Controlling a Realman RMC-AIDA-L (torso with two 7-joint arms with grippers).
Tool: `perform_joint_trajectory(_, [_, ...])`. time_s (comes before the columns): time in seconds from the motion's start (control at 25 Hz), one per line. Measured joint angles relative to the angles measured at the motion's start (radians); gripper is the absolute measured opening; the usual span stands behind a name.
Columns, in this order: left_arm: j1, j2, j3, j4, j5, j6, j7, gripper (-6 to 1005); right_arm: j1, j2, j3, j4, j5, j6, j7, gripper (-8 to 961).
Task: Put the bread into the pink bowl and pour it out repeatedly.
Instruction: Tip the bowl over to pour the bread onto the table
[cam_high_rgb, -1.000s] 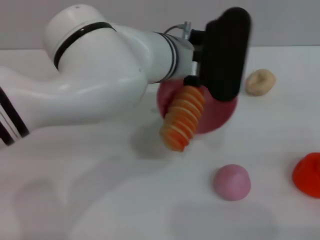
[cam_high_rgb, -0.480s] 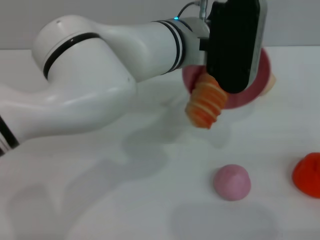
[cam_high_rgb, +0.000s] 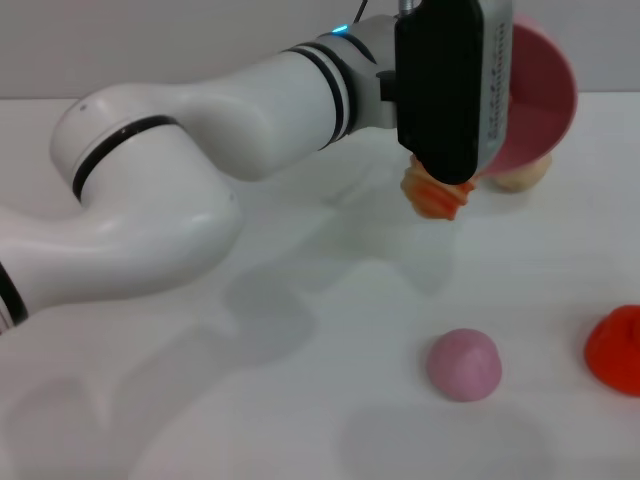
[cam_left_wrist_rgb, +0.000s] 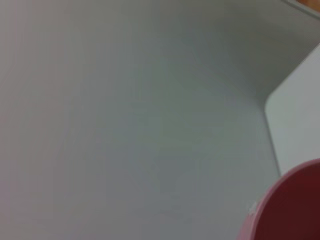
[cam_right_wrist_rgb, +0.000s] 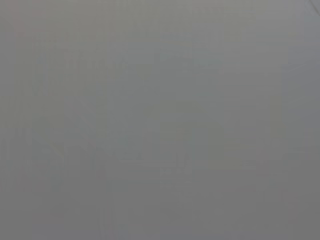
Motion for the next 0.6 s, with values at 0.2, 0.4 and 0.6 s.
perform_joint_trajectory(0.2, [0.028, 0.0, 0.02, -0.041, -0.001, -0.163, 0.006, 44, 0.006, 0.0, -0.001, 0.0, -0.001, 0.0, 0.0, 674])
perform_joint_trajectory(0.4, [0.062, -0.001, 0.038, -0.054, -0.01, -0.284, 0.036, 44, 0.016, 0.0, 0.0, 0.0, -0.002, 0.0, 0.001, 674])
perform_joint_trajectory(0.6, [0.073, -0.002, 0.046, -0.077, -0.03, -0.371, 0.039, 44, 0.026, -0.001, 0.0, -0.001, -0.002, 0.001, 0.002, 674])
